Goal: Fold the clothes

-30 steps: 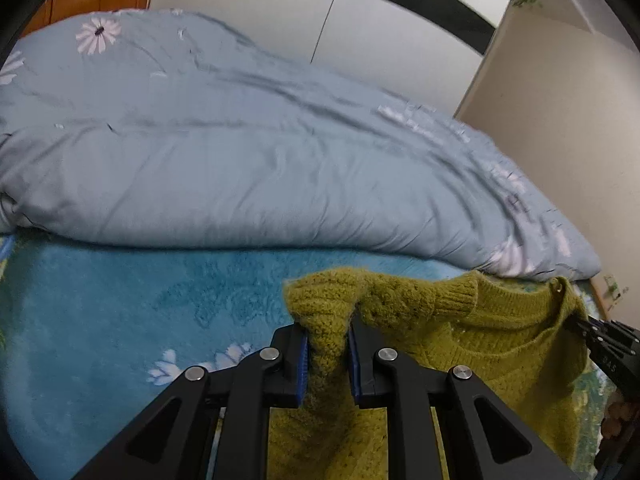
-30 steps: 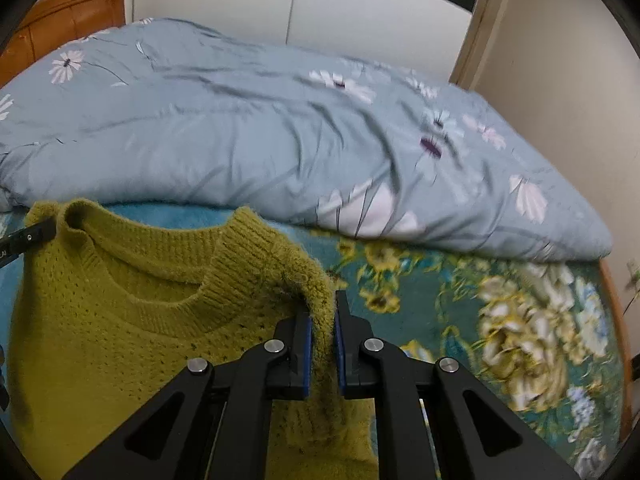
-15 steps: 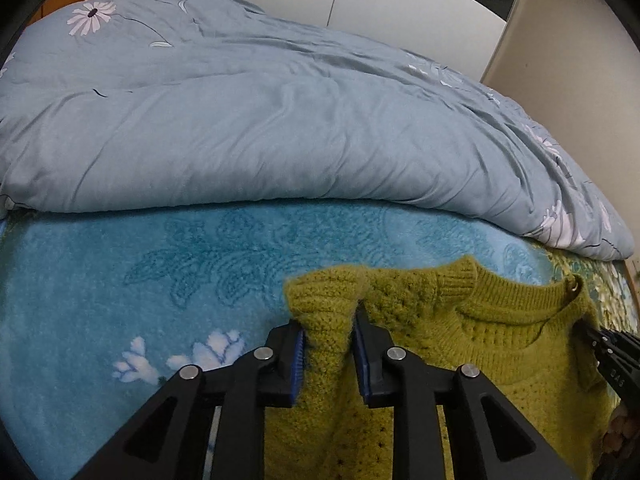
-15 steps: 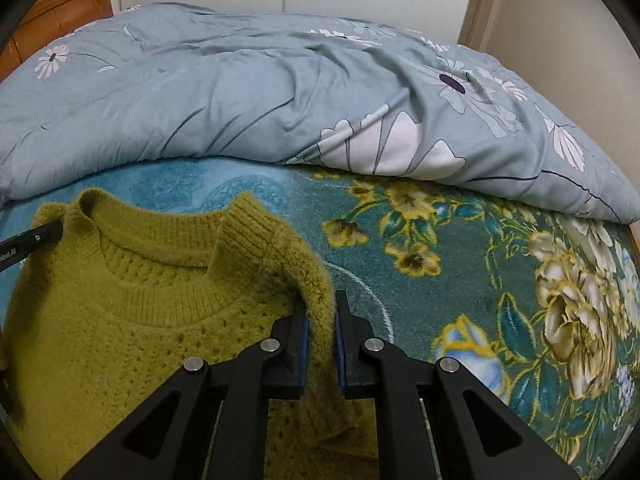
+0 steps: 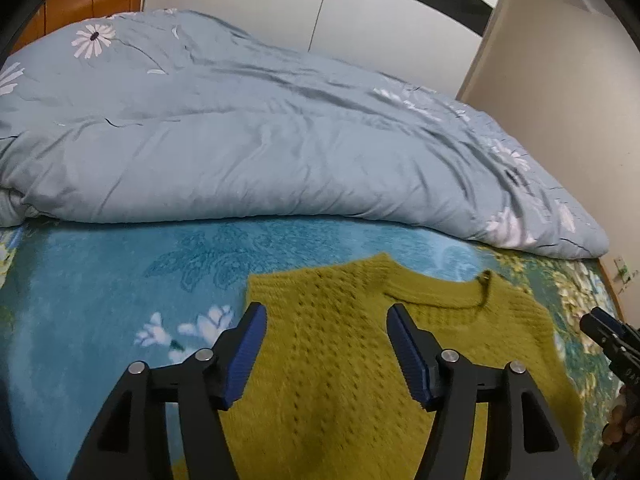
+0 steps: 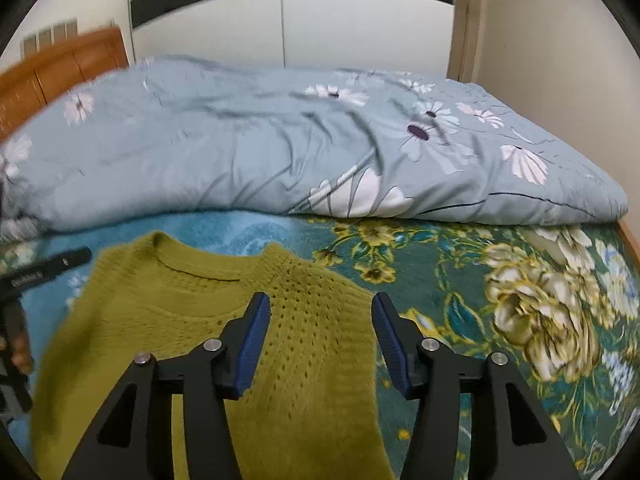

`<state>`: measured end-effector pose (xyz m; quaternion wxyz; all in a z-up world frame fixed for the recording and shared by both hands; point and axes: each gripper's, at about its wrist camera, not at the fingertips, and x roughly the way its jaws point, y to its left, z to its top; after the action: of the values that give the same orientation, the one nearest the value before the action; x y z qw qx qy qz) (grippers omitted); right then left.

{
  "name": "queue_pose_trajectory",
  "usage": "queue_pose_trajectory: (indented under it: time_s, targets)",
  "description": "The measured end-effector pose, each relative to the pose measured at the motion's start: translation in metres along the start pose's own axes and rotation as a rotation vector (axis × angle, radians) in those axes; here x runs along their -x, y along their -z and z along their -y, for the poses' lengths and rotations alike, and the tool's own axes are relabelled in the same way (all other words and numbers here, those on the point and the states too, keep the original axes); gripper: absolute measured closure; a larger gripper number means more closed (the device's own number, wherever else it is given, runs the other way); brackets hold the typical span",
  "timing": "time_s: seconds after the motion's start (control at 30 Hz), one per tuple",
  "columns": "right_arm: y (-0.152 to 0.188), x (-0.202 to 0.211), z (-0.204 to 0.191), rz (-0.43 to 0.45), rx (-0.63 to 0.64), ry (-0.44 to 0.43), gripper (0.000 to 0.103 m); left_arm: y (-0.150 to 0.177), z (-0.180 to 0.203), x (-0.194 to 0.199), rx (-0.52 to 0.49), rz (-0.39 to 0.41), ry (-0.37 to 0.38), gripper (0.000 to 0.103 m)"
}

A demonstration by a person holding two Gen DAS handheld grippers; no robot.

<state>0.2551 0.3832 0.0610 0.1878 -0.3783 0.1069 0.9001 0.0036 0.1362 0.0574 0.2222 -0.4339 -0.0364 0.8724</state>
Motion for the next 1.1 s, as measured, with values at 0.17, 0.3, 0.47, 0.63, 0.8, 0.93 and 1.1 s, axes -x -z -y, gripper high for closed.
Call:
queue_pose_trajectory:
  time_s: [0.17, 0.3, 0.47, 0.63, 0.8, 0.93, 1.1]
  targets:
    - [0.026, 0.034, 0.029, 0.022, -0.081, -0.047, 0.046, 0.022, 0.003, 0.039, -0.002, 0.04, 0.021, 0.028]
    - [0.065, 0.061, 0.057, 0.027, -0.134, -0.076, 0.043, 0.051, -0.001, 0.064, 0.003, 0.04, 0.027, 0.025]
    - [0.124, 0.085, 0.096, 0.014, -0.225, -0.112, 0.041, 0.09, -0.019, 0.082, 0.052, 0.009, 0.015, 0.024]
    - [0.174, 0.087, 0.124, -0.03, -0.332, -0.166, 0.041, 0.127, -0.047, 0.086, 0.162, -0.049, -0.033, 0.024]
    - [0.209, 0.088, 0.128, -0.055, -0.404, -0.276, 0.041, 0.158, -0.062, 0.089, 0.216, -0.083, -0.055, 0.024]
    - [0.218, 0.094, 0.119, -0.039, -0.415, -0.339, 0.041, 0.171, -0.067, 0.093, 0.226, -0.088, -0.046, 0.024]
    - [0.227, 0.095, 0.102, -0.045, -0.403, -0.422, 0.041, 0.178, -0.071, 0.099, 0.231, -0.077, -0.016, 0.024]
